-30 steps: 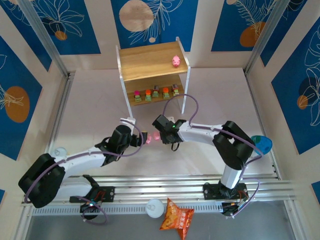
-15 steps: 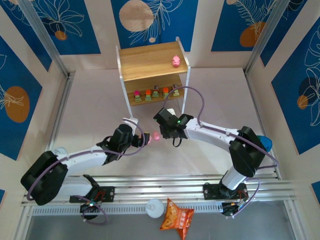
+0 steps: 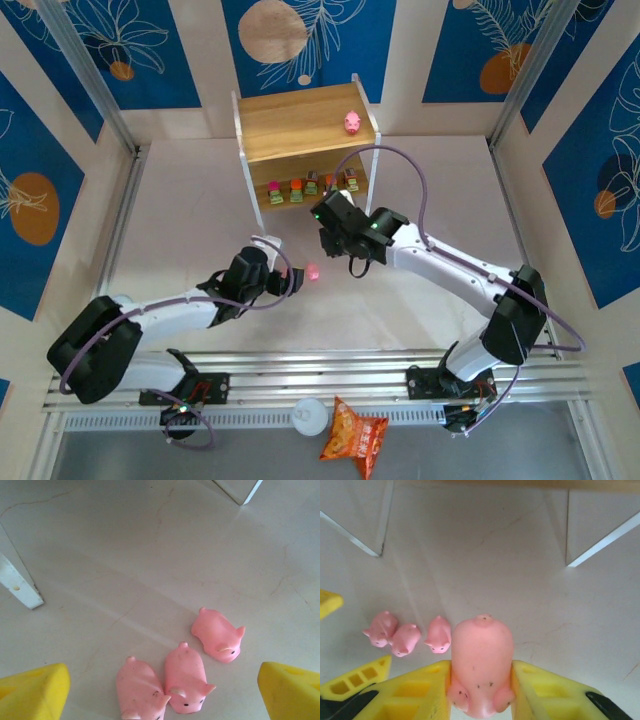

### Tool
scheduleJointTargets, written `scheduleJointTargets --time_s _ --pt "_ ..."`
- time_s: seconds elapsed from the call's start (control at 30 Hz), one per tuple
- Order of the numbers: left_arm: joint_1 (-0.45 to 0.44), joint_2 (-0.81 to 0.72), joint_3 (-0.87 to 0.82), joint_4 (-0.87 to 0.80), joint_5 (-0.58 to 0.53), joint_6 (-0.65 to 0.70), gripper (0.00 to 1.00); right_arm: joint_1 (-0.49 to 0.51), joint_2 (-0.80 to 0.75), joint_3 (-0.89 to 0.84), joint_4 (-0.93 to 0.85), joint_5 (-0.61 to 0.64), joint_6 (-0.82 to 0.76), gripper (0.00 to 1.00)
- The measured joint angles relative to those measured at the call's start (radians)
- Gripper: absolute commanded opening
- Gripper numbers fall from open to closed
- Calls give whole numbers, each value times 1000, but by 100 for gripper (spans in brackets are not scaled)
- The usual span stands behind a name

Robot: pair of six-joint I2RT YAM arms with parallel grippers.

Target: Place and organize the plastic toys onto the shelf

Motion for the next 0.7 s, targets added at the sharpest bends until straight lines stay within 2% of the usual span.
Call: scheduleJointTargets --time_s 0.7 --pt "0 16 14 3 23 1 96 -63 -33 328 -169 38 -137 34"
